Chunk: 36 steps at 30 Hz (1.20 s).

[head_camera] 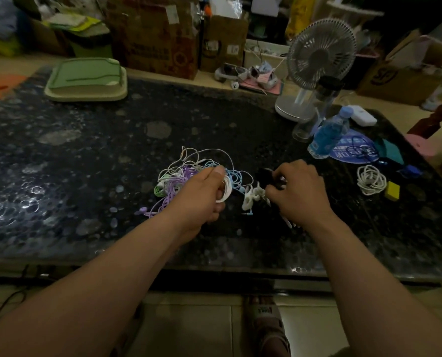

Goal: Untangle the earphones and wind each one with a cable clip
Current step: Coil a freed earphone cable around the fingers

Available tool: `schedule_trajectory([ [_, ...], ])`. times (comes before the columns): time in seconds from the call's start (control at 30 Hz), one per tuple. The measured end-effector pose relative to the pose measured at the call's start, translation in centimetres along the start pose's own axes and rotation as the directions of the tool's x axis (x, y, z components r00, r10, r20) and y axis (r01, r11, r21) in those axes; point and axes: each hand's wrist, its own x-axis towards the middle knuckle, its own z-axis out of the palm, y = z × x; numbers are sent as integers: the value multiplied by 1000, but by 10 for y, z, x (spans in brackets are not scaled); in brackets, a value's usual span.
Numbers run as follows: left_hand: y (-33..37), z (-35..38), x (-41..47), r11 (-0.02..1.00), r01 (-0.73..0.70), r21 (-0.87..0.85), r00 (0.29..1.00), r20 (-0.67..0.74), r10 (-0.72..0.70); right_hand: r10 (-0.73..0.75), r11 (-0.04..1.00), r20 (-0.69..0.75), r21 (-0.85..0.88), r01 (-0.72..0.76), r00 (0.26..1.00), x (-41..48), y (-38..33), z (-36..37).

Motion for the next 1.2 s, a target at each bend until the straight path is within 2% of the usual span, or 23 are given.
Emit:
schedule_trajectory([
  [0.07,1,-1,0,1000,6,-3,1000,-9,-6,0,999,-36,50,1,999,-2,0,-3],
  [0.17,0,1,0,1000,23,-3,1000,-4,-23,50,996,-8,71,-49,999,-3,6,-2],
  [0.2,0,2,0,1000,31,-2,1000,-4,-31,69,990,-16,125,-67,997,-3,8,-1],
  [0.23,-1,3,0,999,37,0,999,-6,-37,107,963,-19,249,-99,994,-2,11,-4],
  [0.3,-2,4,1,999,39,3,999,-6,-39,219,794,50,572,-208,974,1,12,-12],
  [0.33,-2,5,1,999,36,7,999,-5,-36,261,694,109,670,-265,959,1,13,-17],
  [0.4,-2,5,1,999,32,20,999,2,-32,310,571,179,751,-333,934,3,16,-21],
  [0.47,-4,6,1,999,33,39,999,11,-33,321,548,190,762,-345,928,2,22,-20],
  [0.53,-6,8,2,998,33,60,999,12,-34,299,626,181,704,-336,937,2,28,-19],
  [0.6,-8,9,3,997,36,72,999,18,-37,281,622,218,701,-350,935,2,32,-19],
  [0.7,-8,10,3,996,41,74,999,32,-44,323,497,276,765,-410,905,2,35,-24],
  [0.77,-7,10,3,998,49,49,998,32,-50,328,445,262,805,-393,908,1,34,-29],
  [0.87,-4,10,2,999,51,9,999,19,-51,239,293,250,903,-315,938,-6,19,-42],
  [0.93,-2,10,3,999,34,-11,999,8,-34,141,190,317,921,-339,938,-16,-1,-49],
  [1.07,0,9,2,999,-42,-26,999,-19,42,-69,195,518,845,-498,852,-45,-47,-43],
  [1.2,1,7,0,990,-136,-21,987,-90,134,-110,72,616,788,-612,780,-59,-69,-31],
])
